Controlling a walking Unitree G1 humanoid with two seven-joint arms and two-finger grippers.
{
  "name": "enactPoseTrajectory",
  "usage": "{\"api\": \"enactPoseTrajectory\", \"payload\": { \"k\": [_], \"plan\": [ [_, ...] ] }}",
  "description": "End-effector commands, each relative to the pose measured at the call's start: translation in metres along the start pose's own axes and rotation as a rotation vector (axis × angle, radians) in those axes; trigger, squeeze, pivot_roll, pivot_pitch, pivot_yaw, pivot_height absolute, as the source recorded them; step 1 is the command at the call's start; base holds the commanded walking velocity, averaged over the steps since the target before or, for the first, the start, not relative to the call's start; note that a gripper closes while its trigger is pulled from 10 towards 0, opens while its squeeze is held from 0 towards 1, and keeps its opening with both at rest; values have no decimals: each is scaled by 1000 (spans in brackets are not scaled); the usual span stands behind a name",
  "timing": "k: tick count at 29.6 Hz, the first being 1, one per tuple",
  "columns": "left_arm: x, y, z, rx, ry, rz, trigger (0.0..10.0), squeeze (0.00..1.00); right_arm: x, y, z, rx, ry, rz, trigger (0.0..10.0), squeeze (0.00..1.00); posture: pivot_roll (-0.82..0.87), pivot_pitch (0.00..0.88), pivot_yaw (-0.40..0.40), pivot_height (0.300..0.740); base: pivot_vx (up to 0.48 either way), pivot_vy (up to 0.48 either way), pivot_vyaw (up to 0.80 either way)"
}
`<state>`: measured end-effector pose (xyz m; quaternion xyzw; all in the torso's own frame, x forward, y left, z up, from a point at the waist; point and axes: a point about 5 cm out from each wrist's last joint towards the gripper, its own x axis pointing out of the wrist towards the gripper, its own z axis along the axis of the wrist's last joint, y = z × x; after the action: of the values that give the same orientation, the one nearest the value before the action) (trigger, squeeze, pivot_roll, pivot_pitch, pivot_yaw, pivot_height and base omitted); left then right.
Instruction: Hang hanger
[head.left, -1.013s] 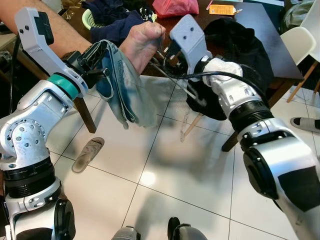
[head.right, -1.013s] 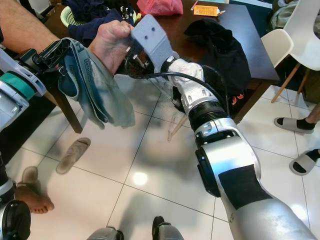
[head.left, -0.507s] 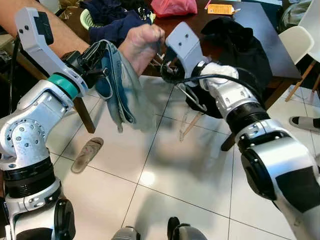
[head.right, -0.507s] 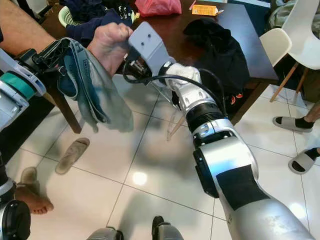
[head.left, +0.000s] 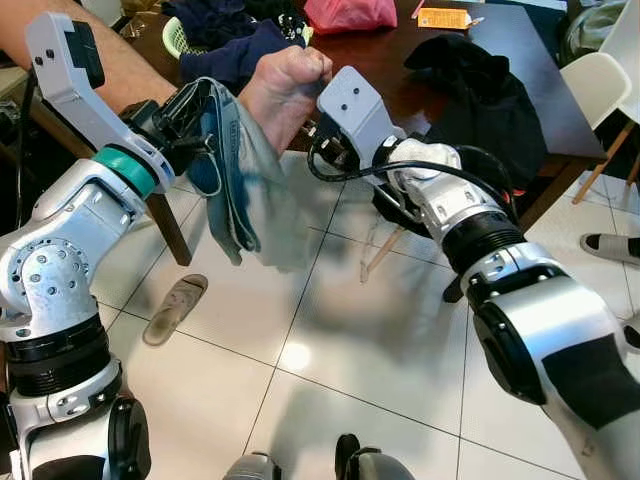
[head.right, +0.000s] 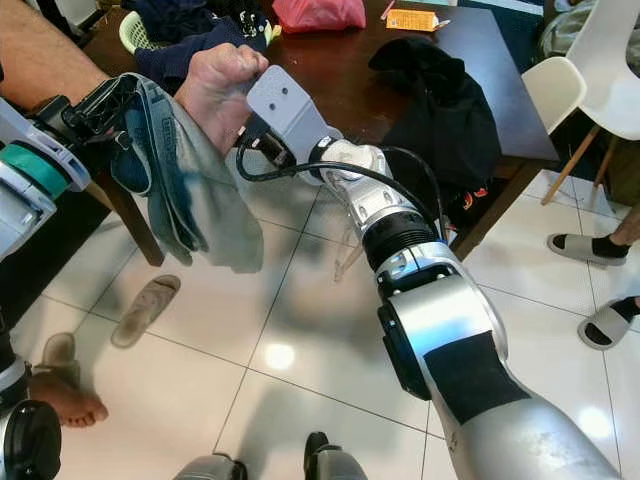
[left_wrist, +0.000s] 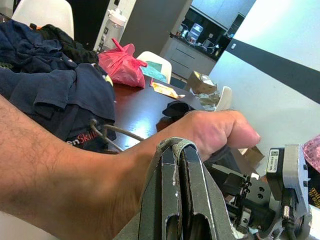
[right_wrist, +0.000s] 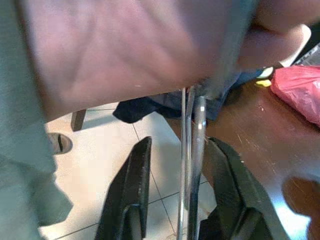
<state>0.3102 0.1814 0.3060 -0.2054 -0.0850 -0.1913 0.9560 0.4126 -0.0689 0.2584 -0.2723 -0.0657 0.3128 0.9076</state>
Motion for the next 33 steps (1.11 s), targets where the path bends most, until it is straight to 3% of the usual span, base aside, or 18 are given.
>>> {"api": "enactPoseTrajectory", "payload": {
  "k": [1,33],
  "plan": [
    [-4,-2,4,13,-18,-4,10000,0,0,0,-4,20,11,-10,0,0,241,39,20,740,0,0,0],
    [-3,-1,4,15,-21,11,10000,0,-3,-6,-4,84,-10,-23,0,0,234,37,18,740,0,0,0]
  ]
}}
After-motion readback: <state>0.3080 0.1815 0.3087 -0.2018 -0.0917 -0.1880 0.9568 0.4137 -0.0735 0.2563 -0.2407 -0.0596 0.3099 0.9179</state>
